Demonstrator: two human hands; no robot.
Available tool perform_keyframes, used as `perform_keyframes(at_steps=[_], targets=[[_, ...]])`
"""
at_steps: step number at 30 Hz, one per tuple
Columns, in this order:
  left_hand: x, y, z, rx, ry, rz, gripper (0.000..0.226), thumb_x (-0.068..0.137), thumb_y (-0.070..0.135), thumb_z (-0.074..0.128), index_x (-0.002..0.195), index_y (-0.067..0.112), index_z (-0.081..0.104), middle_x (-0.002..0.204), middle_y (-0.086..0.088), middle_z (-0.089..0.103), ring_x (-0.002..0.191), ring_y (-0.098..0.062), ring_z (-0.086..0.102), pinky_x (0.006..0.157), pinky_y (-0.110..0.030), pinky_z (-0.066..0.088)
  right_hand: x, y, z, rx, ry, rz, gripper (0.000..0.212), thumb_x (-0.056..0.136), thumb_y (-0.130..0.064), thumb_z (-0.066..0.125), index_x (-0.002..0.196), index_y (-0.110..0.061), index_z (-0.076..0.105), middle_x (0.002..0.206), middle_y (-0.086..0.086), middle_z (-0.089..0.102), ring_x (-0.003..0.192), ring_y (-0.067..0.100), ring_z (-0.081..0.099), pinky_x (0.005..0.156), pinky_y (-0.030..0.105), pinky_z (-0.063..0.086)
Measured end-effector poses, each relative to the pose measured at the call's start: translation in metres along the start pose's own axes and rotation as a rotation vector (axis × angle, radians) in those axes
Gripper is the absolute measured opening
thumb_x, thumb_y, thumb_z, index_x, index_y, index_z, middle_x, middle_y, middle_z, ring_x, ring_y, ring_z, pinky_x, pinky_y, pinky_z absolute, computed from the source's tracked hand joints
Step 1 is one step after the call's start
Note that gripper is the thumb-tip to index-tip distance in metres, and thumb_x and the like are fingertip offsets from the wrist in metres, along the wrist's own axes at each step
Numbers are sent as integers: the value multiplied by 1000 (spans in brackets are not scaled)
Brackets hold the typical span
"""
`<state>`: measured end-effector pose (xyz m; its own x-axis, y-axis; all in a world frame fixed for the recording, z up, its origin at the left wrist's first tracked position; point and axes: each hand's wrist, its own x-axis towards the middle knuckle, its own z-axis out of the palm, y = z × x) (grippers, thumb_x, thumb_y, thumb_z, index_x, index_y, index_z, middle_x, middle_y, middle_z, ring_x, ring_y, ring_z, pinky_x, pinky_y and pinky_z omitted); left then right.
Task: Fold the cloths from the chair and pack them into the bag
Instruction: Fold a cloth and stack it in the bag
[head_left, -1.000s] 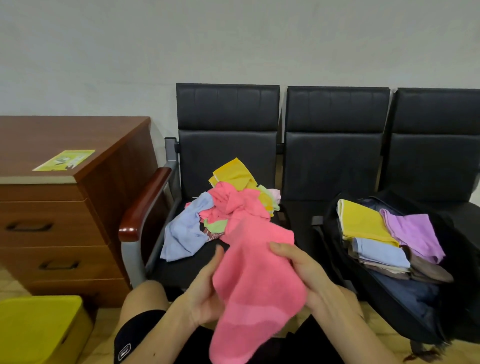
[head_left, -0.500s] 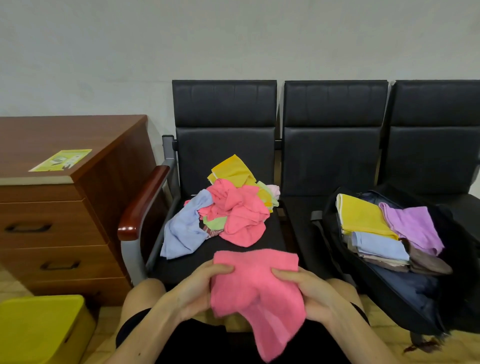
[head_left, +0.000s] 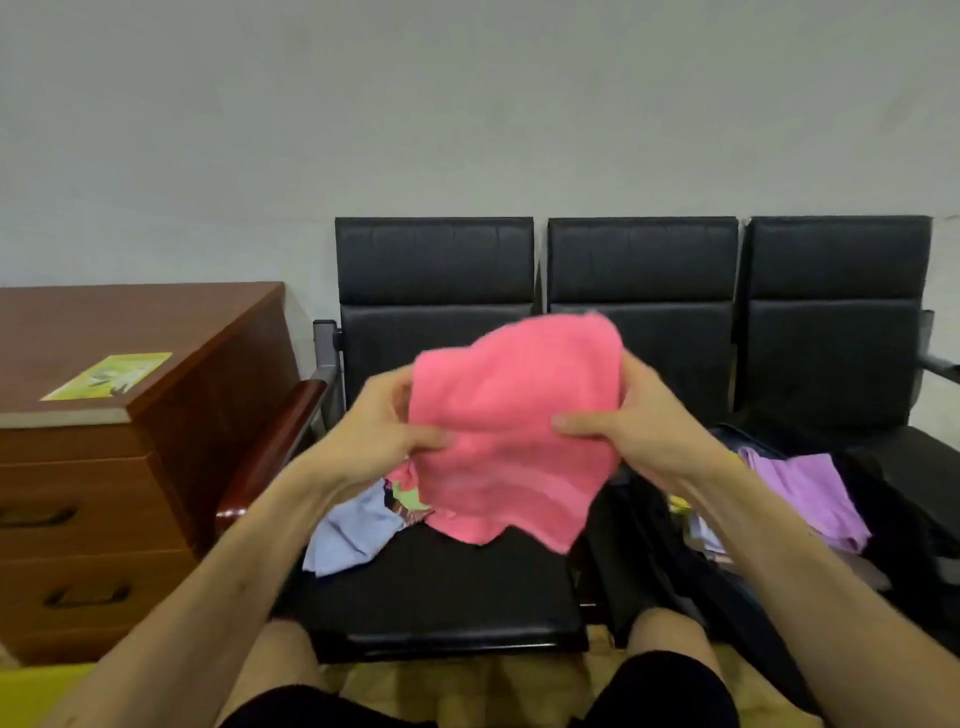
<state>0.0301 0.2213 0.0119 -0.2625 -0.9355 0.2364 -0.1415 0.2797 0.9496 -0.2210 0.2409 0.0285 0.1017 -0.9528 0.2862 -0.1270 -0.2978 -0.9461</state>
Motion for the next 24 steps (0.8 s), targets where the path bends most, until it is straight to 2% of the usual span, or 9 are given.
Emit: perform_keyframes(at_steps=[2, 4, 6, 7, 9, 12, 15, 19, 24], targets=[[8, 34, -6, 26, 133, 211, 51, 66, -30, 68, 93, 14, 70, 84, 8, 77, 81, -5, 70, 76, -25, 59, 3, -40, -9, -164, 96, -304, 59, 68, 14, 79, 100, -31, 57, 96, -16, 69, 80, -9, 64, 70, 13, 51], [18, 47, -11, 94, 224, 345, 24, 65, -22, 69, 69, 1, 66, 66, 5, 68, 64, -7, 60, 61, -30, 54, 7, -57, -11, -290, 136, -457, 44, 72, 15, 71, 84, -26, 59, 72, -22, 65, 66, -11, 58, 61, 13, 45], [26, 56, -18, 150, 220, 383, 4, 66, 1, 68, 63, 0, 66, 76, -8, 64, 70, -16, 58, 65, -33, 49, 12, -63, -12, -423, 141, -591, 25, 73, 13, 65, 79, -11, 66, 72, -14, 66, 69, -9, 58, 63, 18, 45], [28, 60, -20, 134, 179, 376, 9, 67, 6, 70, 61, 12, 70, 85, -9, 69, 77, -15, 65, 71, -32, 52, 14, -62, -13, -478, 134, -664, 21, 72, 10, 66, 85, -7, 69, 80, -12, 69, 78, -7, 61, 70, 18, 46], [32, 63, -21, 81, 153, 358, 44, 73, -14, 66, 52, 24, 69, 94, 2, 76, 90, -10, 71, 77, -27, 55, 19, -61, -16, -530, 139, -751, 30, 73, 5, 71, 99, -10, 72, 96, -5, 70, 91, 2, 65, 81, 16, 47], [37, 61, -20, 63, 169, 368, 68, 73, -36, 44, 50, 24, 67, 92, 5, 78, 93, -17, 73, 81, -36, 56, 23, -59, -22, -476, 176, -676, 38, 78, 3, 76, 104, -23, 68, 95, -14, 70, 89, 2, 67, 80, 16, 51], [41, 60, -23, 68, 207, 352, 63, 81, -30, 51, 68, 28, 72, 92, -2, 77, 88, -24, 71, 79, -47, 57, 26, -57, -28, -489, 215, -594, 30, 84, 0, 72, 97, -26, 67, 87, -18, 69, 80, -2, 67, 71, 11, 50], [41, 61, -24, 137, 181, 350, 49, 85, -17, 63, 103, 28, 66, 89, -9, 76, 77, -18, 70, 72, -33, 56, 27, -53, -34, -545, 212, -537, 24, 87, -1, 69, 93, -24, 66, 82, -17, 68, 77, 2, 67, 67, 11, 52], [36, 56, -24, 403, 84, 298, 30, 91, -8, 60, 86, 19, 71, 77, 3, 74, 72, -9, 69, 67, -25, 55, 23, -54, -44, -418, 88, -426, 19, 82, 0, 75, 92, -15, 69, 77, -6, 73, 71, 7, 71, 67, 18, 56]])
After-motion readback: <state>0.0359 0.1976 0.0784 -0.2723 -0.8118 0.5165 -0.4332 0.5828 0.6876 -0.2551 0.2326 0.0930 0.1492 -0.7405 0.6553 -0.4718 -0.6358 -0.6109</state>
